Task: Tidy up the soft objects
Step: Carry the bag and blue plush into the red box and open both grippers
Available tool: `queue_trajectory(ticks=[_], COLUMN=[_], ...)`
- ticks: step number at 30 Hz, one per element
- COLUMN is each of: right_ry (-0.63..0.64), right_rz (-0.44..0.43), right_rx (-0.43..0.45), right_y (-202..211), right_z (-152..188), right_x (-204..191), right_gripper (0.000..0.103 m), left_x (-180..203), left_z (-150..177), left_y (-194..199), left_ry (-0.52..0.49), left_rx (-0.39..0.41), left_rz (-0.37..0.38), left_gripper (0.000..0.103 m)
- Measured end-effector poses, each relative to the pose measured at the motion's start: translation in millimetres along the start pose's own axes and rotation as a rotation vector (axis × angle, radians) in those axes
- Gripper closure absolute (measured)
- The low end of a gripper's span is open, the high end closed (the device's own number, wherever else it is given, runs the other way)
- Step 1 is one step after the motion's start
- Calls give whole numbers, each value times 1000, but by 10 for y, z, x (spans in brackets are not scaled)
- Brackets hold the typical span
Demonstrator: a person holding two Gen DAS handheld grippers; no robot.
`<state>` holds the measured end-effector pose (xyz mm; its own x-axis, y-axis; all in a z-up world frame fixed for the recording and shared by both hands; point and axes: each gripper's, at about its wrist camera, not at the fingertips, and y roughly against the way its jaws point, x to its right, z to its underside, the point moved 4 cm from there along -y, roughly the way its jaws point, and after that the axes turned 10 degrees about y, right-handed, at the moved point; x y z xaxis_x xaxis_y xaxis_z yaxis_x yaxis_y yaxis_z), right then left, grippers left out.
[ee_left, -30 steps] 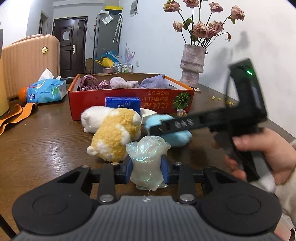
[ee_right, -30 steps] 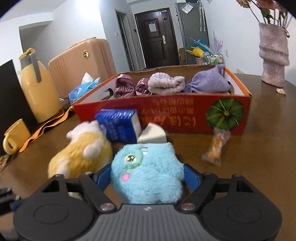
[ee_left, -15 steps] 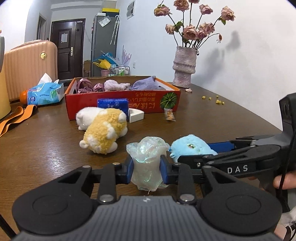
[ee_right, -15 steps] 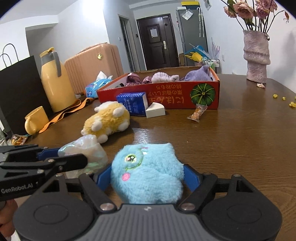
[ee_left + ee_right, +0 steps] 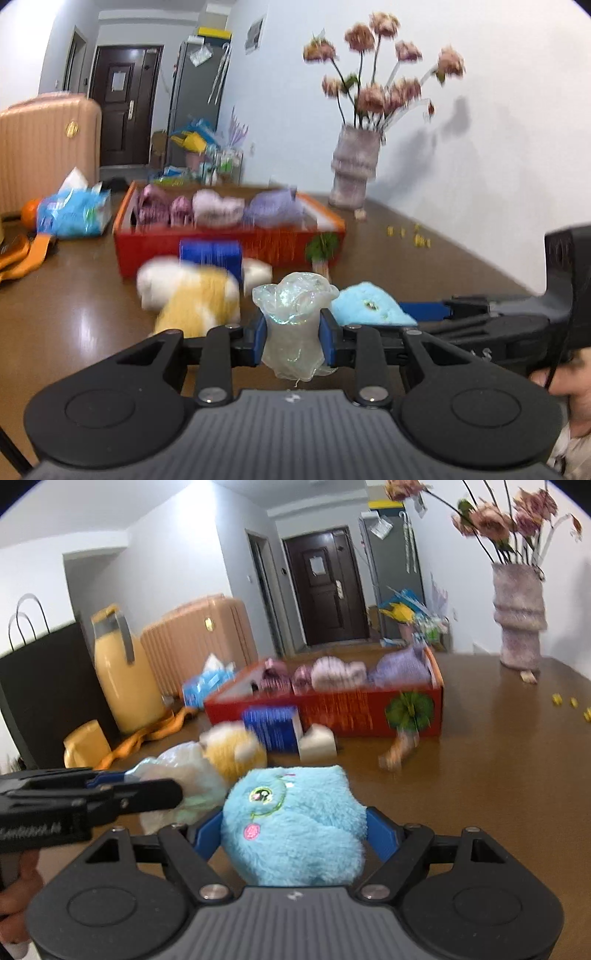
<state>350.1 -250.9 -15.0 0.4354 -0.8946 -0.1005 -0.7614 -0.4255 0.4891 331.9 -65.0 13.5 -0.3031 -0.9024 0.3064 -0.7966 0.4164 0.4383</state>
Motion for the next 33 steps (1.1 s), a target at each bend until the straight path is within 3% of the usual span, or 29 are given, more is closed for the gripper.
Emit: queue_trajectory(ticks=[6,12,18,22,27,33], right_ry=[64,-5,-70,-60,-9,-18], right_rz=[17,-42,-1,41,39,45], right_rx=[60,-7,-130,-220,-251,-205], right_y=[-349,-1245,-2255,-2681,-2836,-2585], right_z=[-730,-1397,-1632,-1550,-1480,-1606], right_x=[265,604,812,764,636,629], right_gripper=[24,24,24,21,19,18], left_x=[-366,-958,-1316,-1543,-1562,-1454], left_z=[-866,-1565,-1675,-1572,-1479,-1613], left_y=[-504,-1423,-2179,-2353,-2280,-1988], left_ry=[37,142,119,168,138,107], left_rx=[52,-41,-114,-135,-133,-85], left_rz=[-63,-164,-271,-303,-275,-272], left_gripper=[73,73,72,64,41,37])
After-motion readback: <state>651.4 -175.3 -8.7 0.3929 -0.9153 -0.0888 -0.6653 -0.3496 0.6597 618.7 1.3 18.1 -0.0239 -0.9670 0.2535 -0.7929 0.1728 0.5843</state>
